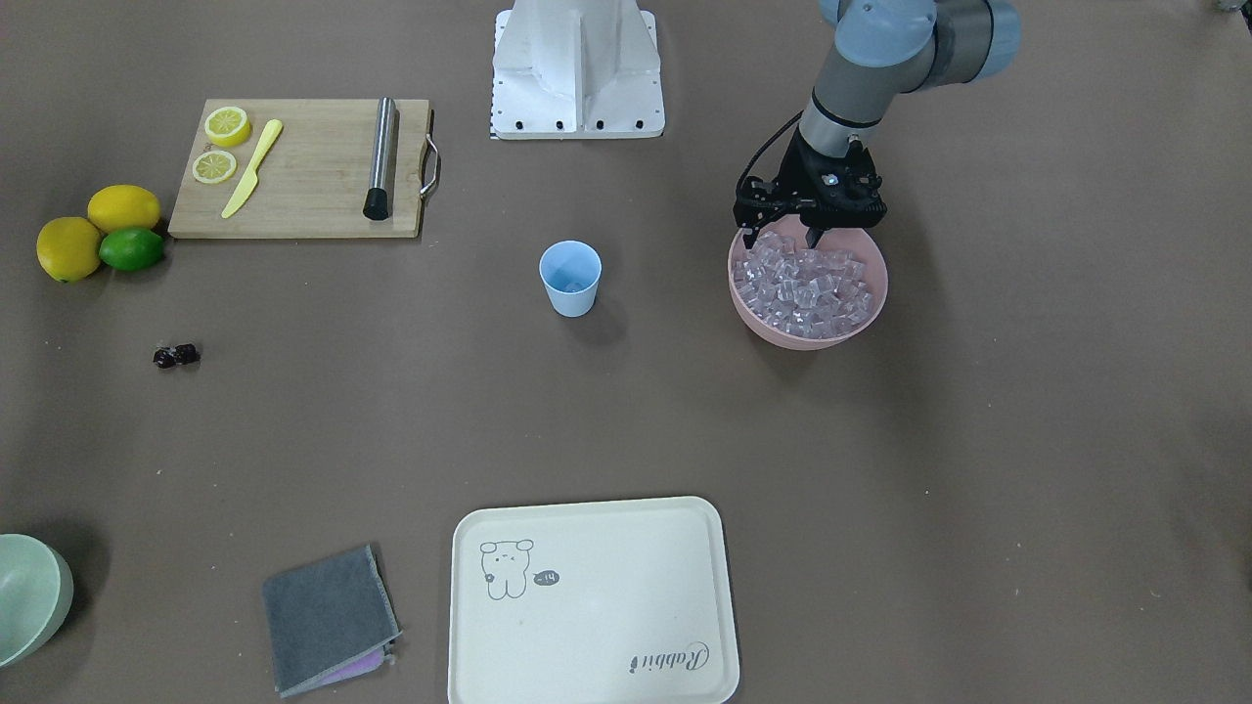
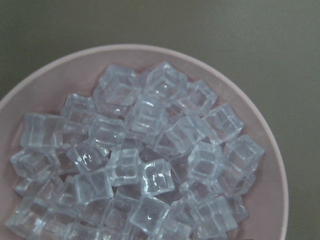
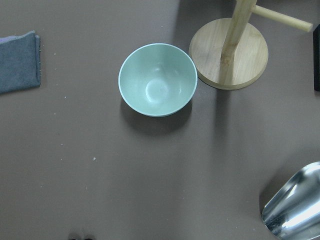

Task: Put ice and cherries in cup
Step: 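Lower the left gripper into the ice and grasp another cube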

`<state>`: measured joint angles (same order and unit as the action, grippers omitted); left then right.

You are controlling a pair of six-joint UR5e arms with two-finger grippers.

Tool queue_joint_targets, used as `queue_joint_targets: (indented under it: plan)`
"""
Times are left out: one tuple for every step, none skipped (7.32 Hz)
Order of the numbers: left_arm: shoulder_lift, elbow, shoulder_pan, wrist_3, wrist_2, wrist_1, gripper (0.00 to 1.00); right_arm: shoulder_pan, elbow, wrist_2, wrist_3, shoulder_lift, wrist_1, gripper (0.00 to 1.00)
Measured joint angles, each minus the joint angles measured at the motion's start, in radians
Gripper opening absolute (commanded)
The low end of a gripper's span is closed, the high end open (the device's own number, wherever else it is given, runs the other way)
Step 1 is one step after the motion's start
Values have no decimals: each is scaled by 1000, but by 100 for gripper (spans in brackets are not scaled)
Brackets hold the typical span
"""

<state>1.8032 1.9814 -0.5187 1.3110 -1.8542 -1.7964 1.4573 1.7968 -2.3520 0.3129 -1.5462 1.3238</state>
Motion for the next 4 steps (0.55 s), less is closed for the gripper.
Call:
queue_joint_targets:
  plan:
    - [-2, -2, 6, 11, 1, 0, 87, -1, 0, 1, 0, 0, 0, 100]
    - [-3, -5, 11, 18, 4, 0, 83, -1, 1, 1, -1, 0, 0, 100]
    - [-3, -10, 14, 21, 14, 0, 77, -1, 1, 2, -1, 0, 0, 100]
    - [-1, -18, 17, 23, 26, -1, 75, -1, 1, 2, -1, 0, 0, 100]
